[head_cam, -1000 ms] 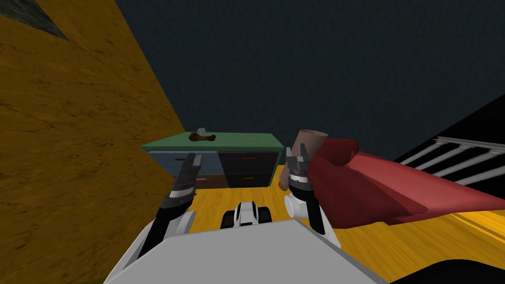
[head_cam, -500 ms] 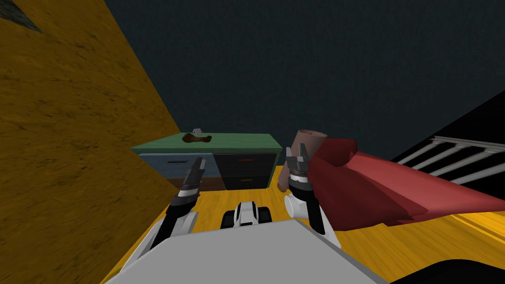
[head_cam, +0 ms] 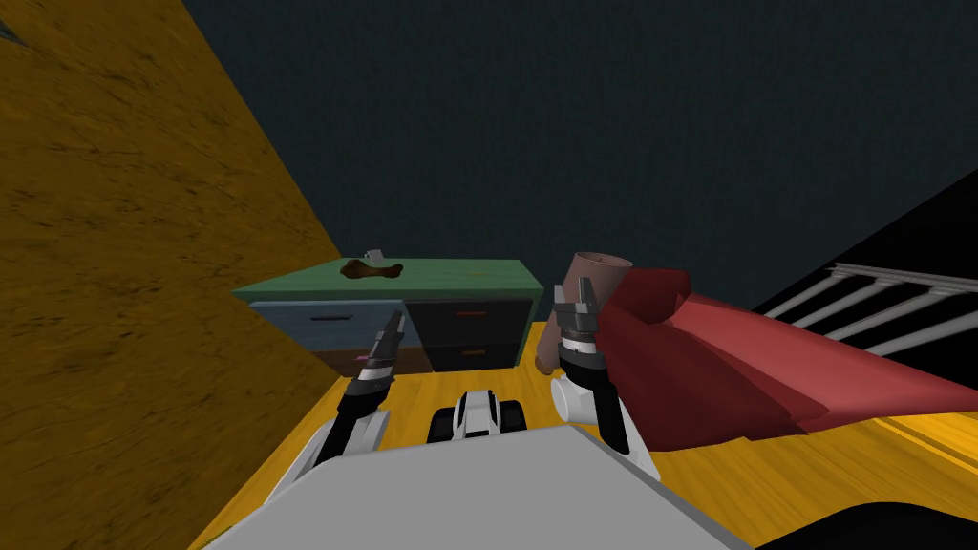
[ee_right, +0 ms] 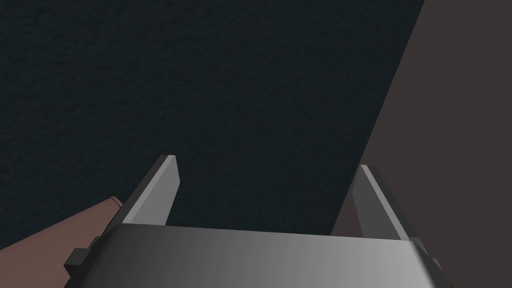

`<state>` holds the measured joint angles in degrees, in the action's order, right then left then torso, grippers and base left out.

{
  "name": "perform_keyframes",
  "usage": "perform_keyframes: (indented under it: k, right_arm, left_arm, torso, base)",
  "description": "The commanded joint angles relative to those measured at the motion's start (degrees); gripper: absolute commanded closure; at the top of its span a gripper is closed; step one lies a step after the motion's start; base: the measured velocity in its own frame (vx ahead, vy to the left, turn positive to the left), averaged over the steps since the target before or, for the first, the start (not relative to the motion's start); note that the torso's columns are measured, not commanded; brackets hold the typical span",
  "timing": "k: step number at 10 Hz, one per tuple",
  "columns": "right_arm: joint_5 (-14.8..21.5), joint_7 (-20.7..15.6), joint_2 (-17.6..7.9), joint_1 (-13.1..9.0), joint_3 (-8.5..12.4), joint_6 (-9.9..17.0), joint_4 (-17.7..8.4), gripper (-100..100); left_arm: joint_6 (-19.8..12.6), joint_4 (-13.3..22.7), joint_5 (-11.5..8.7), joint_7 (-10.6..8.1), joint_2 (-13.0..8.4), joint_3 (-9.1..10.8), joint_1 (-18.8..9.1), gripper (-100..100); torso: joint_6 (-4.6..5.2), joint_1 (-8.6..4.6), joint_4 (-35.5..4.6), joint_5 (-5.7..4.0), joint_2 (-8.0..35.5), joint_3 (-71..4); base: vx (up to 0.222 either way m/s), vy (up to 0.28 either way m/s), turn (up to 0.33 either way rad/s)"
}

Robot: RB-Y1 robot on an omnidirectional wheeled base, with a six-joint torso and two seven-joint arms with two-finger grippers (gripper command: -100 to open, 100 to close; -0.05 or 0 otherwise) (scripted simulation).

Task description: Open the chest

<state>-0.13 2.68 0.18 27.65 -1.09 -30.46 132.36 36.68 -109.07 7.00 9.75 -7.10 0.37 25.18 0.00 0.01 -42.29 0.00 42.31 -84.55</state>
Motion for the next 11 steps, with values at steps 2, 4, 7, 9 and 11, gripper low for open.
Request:
perform_keyframes:
  k: [2,4,7,9,11]
  right_arm:
    - [0.00,0.00,0.00,0.00,0.00,0.00,0.00,0]
    - [0.00,0.00,0.00,0.00,0.00,0.00,0.00,0]
    - [0.00,0.00,0.00,0.00,0.00,0.00,0.00,0]
    - [0.00,0.00,0.00,0.00,0.00,0.00,0.00,0]
    - [0.00,0.00,0.00,0.00,0.00,0.00,0.00,0]
  left_arm:
    - [-0.18,4.68,0.30,0.28,-0.15,-0.04,-1.39,-100]
    - [-0.17,7.41,0.52,0.52,-0.17,-0.16,-2.01,-100]
    - [-0.17,12.16,0.90,0.93,-0.22,-0.38,-3.09,-100]
    - [-0.16,15.43,1.19,1.23,-0.21,-0.55,-3.90,-100]
    - [-0.15,17.58,1.34,1.39,-0.16,-0.63,-4.32,-100]
  torso:
    - [0.00,0.01,0.01,0.01,-0.02,-0.01]
    - [0.00,-0.02,0.01,0.00,-0.04,-0.02]
    - [0.01,-0.03,0.01,-0.01,-0.02,-0.01]
    - [0.01,-0.02,0.02,-0.01,-0.10,-0.06]
    - [0.00,0.05,0.00,0.01,0.02,0.01]
  base:
    - [0.047,-0.039,-0.016]
    - [0.047,-0.042,-0.019]
    - [0.044,-0.055,-0.020]
    - [0.064,-0.061,-0.024]
    - [0.043,-0.041,-0.007]
